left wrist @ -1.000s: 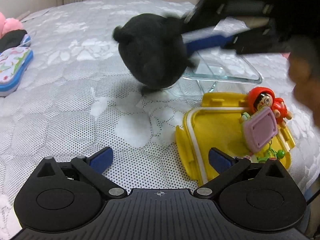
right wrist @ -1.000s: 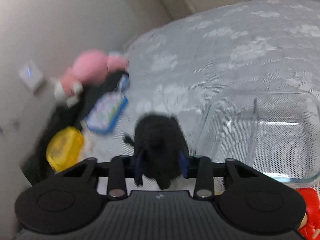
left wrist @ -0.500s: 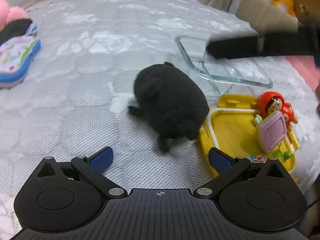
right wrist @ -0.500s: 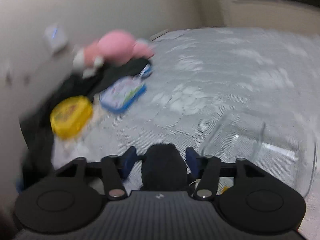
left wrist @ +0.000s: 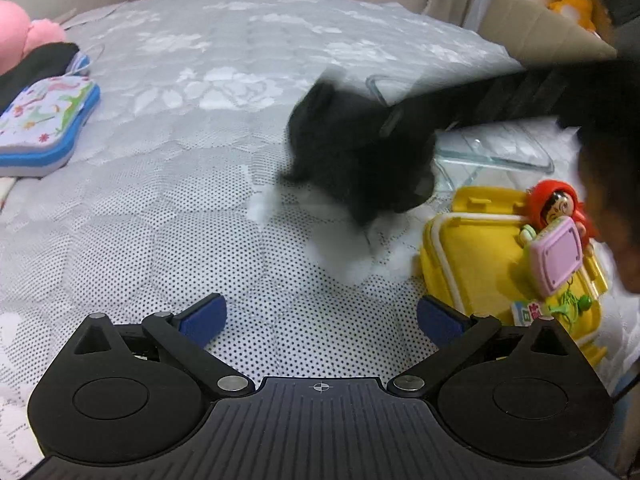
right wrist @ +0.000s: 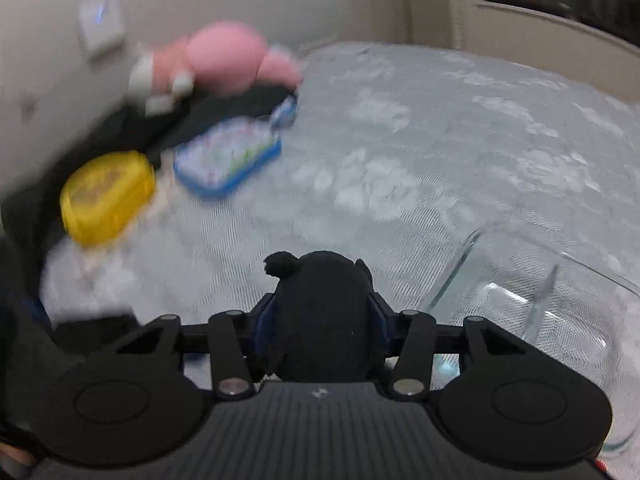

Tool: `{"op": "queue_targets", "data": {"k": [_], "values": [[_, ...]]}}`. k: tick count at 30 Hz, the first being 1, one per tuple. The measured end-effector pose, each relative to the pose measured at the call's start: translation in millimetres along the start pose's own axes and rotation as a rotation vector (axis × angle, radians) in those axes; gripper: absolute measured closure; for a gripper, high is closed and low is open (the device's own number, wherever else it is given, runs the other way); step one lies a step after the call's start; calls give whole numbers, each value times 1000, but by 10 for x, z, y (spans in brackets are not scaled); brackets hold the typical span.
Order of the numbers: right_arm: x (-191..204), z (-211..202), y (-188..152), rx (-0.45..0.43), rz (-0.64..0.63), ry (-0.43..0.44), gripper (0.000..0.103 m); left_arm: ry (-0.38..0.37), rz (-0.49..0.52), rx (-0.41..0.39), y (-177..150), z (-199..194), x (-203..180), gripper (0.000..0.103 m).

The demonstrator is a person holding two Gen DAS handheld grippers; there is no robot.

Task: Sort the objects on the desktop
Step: 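Carry the black plush cat into the glass container and release it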

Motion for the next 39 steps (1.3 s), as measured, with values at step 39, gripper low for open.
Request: {"op": "queue_targets", "data": {"k": [39], "values": [[-779,11,-254,-126,315,-265,74,-52,91,37,-85,159,-422,0]]}}
Point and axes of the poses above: each gripper's, at about its wrist camera, not at the fingertips, and z roughly the way its jaws point, x to its left, y to its top, the point moved 6 cm from there along z, roughly the way its jaws point, and after that the axes turned 11 degrees about -z, right-handed, at the moved point
